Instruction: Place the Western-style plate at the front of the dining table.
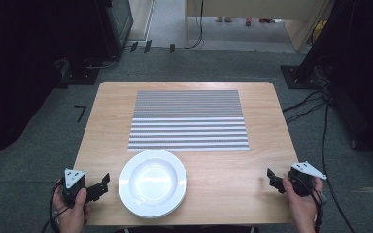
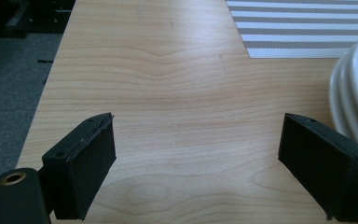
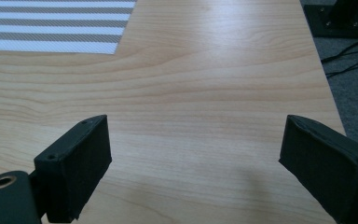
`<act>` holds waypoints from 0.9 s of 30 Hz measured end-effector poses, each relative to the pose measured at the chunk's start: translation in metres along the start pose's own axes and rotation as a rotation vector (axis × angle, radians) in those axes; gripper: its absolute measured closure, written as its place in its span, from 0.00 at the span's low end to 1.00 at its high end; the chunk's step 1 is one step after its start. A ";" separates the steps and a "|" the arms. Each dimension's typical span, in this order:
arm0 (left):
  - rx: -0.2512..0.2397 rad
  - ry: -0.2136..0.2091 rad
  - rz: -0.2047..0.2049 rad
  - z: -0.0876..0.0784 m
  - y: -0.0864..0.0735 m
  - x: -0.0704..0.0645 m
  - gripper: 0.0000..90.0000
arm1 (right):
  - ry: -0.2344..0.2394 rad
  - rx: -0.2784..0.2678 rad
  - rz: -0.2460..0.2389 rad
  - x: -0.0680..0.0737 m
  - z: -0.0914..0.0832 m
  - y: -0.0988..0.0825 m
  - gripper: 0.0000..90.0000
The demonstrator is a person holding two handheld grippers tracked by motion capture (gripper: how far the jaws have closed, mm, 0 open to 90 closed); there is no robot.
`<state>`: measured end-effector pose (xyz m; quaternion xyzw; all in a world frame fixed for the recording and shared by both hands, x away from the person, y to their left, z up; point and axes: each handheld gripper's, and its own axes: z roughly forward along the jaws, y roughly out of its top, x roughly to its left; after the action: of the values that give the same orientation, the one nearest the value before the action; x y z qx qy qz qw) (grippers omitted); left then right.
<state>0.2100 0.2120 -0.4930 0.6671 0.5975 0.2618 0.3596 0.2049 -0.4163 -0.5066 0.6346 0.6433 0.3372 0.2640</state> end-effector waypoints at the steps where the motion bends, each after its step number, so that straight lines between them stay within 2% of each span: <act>1: 0.000 0.000 0.000 0.000 0.000 0.000 0.13 | 0.000 0.000 0.000 0.000 0.000 0.000 0.09; 6: -0.011 -0.008 0.021 -0.003 0.002 -0.006 0.12 | 0.026 -0.015 -0.016 0.014 -0.002 0.003 0.09; 14: -0.034 -0.064 0.018 -0.010 0.004 -0.015 0.12 | 0.069 -0.028 -0.024 0.030 -0.005 0.006 0.09; 17: -0.040 -0.069 0.033 -0.012 0.004 -0.019 0.12 | 0.079 -0.032 -0.027 0.033 -0.006 0.006 0.09; 19: -0.042 -0.088 0.029 -0.012 0.005 -0.023 0.12 | 0.091 -0.034 -0.030 0.038 -0.006 0.007 0.09; 27: -0.049 -0.115 0.038 -0.015 0.005 -0.030 0.12 | 0.119 -0.040 -0.032 0.048 -0.005 0.007 0.09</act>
<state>0.1967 0.1848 -0.4771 0.6832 0.5567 0.2444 0.4044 0.2028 -0.3690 -0.4932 0.5978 0.6611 0.3826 0.2432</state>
